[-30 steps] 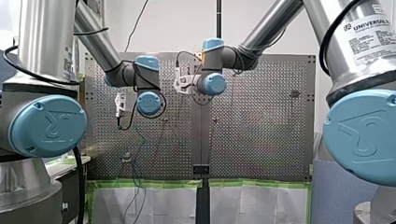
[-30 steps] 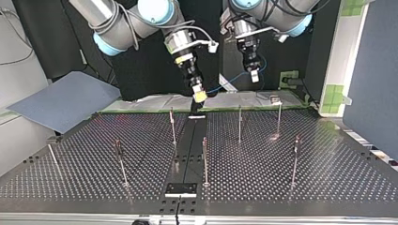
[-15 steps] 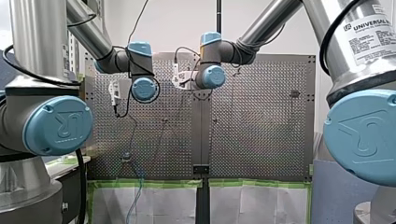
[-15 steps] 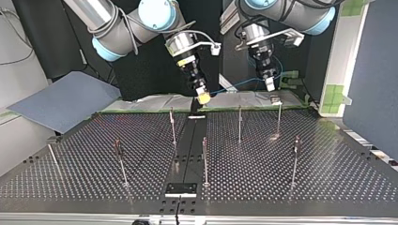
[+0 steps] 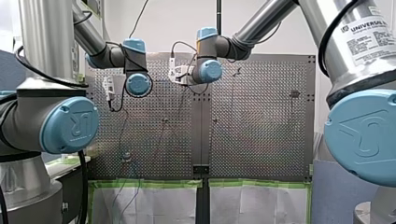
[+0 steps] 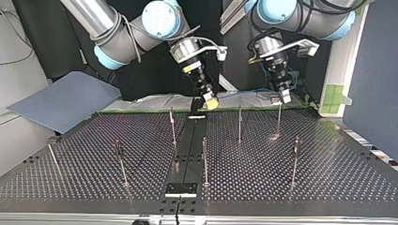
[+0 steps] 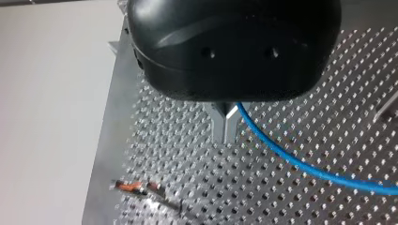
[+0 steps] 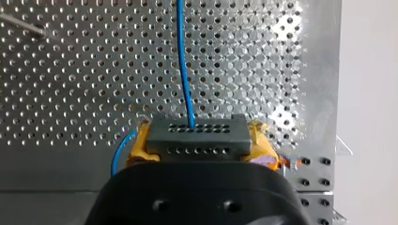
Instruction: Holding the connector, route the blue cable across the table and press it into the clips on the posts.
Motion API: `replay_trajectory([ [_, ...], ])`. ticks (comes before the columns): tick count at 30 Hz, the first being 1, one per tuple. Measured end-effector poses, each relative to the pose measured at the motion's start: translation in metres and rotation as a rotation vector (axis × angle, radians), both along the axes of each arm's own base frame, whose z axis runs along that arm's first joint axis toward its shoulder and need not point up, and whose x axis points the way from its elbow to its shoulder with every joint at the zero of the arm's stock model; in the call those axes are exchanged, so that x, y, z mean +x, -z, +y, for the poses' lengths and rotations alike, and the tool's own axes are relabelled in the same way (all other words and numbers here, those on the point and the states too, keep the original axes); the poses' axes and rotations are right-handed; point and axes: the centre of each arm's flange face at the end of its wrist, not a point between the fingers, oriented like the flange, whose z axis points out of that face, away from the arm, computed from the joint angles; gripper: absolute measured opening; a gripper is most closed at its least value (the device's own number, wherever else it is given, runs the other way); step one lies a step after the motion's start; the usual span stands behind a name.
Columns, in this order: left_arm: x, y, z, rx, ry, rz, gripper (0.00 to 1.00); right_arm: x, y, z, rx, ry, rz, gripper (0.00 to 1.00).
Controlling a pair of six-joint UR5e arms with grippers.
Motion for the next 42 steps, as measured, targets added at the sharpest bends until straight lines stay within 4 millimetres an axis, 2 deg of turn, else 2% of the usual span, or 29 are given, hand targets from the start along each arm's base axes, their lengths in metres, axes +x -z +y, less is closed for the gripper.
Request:
replay_trajectory([
  [6,0.011,-0.012,0.008,-0.004,-0.024,-0.012,0.0,0.015,0.007,-0.006,0.017,-0.022,0.017,0.0],
  [10,0.019,-0.021,0.012,-0.007,-0.028,-0.024,0.0,0.024,0.005,-0.01,0.027,-0.036,0.006,0.0],
  [19,0.03,-0.032,0.018,-0.018,-0.026,-0.041,0.0,0.037,-0.019,-0.018,0.04,-0.047,-0.037,0.0],
  [25,0.046,-0.051,0.028,-0.024,-0.021,-0.066,0.0,0.045,-0.029,-0.027,0.035,-0.046,-0.046,0.0],
  [32,0.063,-0.071,0.047,-0.021,-0.022,-0.091,0.0,0.058,-0.033,-0.038,0.023,-0.046,-0.059,0.0],
  [42,0.079,-0.079,0.073,-0.031,-0.007,-0.138,0.0,0.076,-0.038,-0.054,0.016,-0.05,-0.083,0.0],
])
